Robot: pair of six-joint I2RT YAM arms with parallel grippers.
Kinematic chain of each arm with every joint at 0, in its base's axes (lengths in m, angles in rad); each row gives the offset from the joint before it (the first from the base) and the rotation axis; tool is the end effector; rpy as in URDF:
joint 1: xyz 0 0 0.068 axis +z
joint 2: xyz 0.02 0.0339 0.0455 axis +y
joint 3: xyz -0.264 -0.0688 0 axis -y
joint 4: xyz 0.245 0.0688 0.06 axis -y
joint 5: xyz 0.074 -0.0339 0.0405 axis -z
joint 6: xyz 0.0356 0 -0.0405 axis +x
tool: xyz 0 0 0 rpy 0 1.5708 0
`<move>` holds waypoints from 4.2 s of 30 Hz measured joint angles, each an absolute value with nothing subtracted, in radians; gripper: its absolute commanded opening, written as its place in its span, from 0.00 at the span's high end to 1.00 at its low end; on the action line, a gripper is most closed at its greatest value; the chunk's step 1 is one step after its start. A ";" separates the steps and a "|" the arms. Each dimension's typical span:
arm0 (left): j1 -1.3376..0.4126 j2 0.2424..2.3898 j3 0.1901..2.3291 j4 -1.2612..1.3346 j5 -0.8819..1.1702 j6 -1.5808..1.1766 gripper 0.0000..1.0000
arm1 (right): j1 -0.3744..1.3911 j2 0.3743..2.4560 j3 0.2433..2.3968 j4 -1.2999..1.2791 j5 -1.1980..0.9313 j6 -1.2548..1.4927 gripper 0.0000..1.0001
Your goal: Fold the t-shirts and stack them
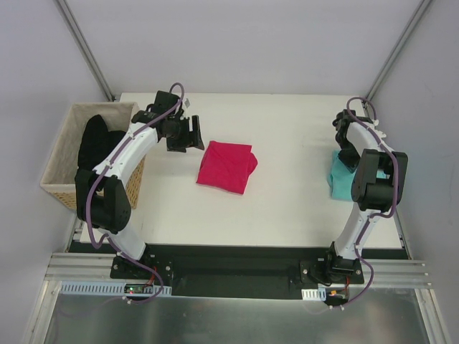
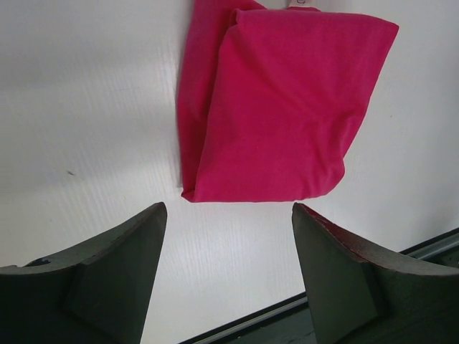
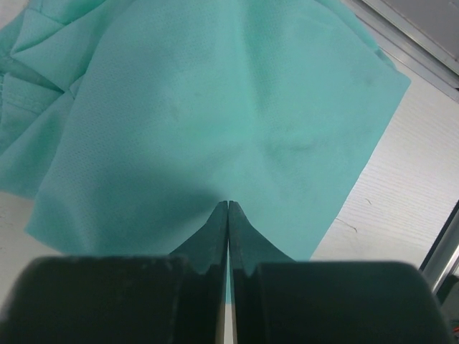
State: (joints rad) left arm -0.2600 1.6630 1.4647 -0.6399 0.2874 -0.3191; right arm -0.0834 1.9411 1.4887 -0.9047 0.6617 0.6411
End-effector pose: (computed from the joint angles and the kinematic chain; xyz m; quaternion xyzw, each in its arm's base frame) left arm 0.3537 -0.1045 0.3065 0.0240 0.9251 -0.2293 0.3015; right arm 0.3806 -0.0538 0.2067 0.3656 0.8671 -0.2828 0.1859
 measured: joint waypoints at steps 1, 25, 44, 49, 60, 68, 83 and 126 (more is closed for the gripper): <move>-0.256 1.663 1.465 -0.641 0.287 -0.318 0.29 | -0.084 1.943 1.489 -0.905 0.658 0.643 0.99; -0.221 1.663 1.466 -0.663 0.288 -0.298 0.29 | -0.089 1.943 1.489 -0.900 0.630 0.651 0.99; -0.220 1.660 1.465 -0.664 0.288 -0.298 0.29 | -0.089 1.943 1.474 -0.868 0.571 0.670 0.99; -0.215 1.654 1.465 -0.664 0.289 -0.298 0.29 | -0.090 1.943 1.474 -0.867 0.567 0.670 0.99; -0.214 1.643 1.454 -0.665 0.288 -0.298 0.29 | -0.090 1.943 1.456 -0.859 0.560 0.670 0.99; -0.214 1.631 1.441 -0.669 0.288 -0.298 0.29 | -0.090 1.943 1.415 -0.841 0.557 0.671 0.99; -0.207 1.600 1.424 -0.670 0.288 -0.298 0.29 | -0.083 1.943 1.391 -0.828 0.529 0.676 0.99; -0.207 1.554 1.386 -0.671 0.287 -0.300 0.29 | 0.114 2.029 1.507 -0.828 0.444 0.559 0.99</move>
State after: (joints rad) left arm -0.2073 1.5543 1.3865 -0.6708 0.2874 -0.2996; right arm 0.1143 2.0289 1.5066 -0.8284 0.4438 0.5591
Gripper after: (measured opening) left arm 0.709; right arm 0.013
